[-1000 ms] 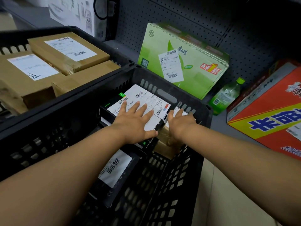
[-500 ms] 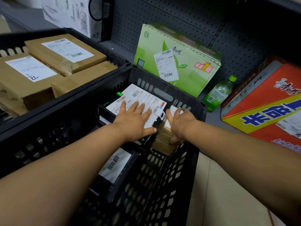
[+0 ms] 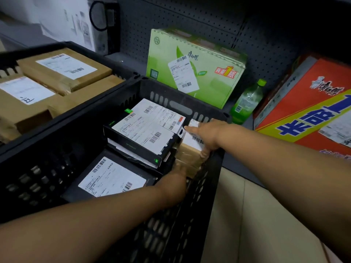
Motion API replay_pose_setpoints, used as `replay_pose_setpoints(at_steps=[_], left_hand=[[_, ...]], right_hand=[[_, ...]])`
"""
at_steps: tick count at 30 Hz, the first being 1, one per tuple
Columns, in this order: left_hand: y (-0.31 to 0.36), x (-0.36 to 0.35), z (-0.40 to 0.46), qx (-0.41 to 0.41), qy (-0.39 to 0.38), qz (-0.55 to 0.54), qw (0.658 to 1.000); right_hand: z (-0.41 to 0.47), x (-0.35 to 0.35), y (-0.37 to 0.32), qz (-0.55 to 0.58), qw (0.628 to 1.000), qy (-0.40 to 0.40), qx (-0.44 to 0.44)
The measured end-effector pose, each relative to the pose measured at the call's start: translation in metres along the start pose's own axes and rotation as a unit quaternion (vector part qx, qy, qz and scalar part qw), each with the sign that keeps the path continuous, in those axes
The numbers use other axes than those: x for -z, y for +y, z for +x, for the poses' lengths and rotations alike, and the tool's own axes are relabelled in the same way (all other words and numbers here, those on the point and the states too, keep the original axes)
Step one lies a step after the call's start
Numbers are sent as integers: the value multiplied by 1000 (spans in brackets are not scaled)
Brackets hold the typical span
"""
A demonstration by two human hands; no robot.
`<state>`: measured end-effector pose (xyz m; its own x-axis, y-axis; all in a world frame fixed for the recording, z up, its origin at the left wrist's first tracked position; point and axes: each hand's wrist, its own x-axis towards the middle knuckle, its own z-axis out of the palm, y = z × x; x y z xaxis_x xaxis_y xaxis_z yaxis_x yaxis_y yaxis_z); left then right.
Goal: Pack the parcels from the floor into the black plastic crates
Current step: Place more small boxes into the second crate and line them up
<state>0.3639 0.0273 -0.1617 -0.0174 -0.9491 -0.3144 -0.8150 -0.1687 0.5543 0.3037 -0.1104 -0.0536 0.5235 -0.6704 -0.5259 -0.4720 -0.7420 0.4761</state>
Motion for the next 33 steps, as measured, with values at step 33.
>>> replay_pose_setpoints(at_steps=[33], left_hand=[[17, 40, -14, -118, 126, 298, 939]], right_hand=[[-56, -29, 16, 179, 942, 280, -44]])
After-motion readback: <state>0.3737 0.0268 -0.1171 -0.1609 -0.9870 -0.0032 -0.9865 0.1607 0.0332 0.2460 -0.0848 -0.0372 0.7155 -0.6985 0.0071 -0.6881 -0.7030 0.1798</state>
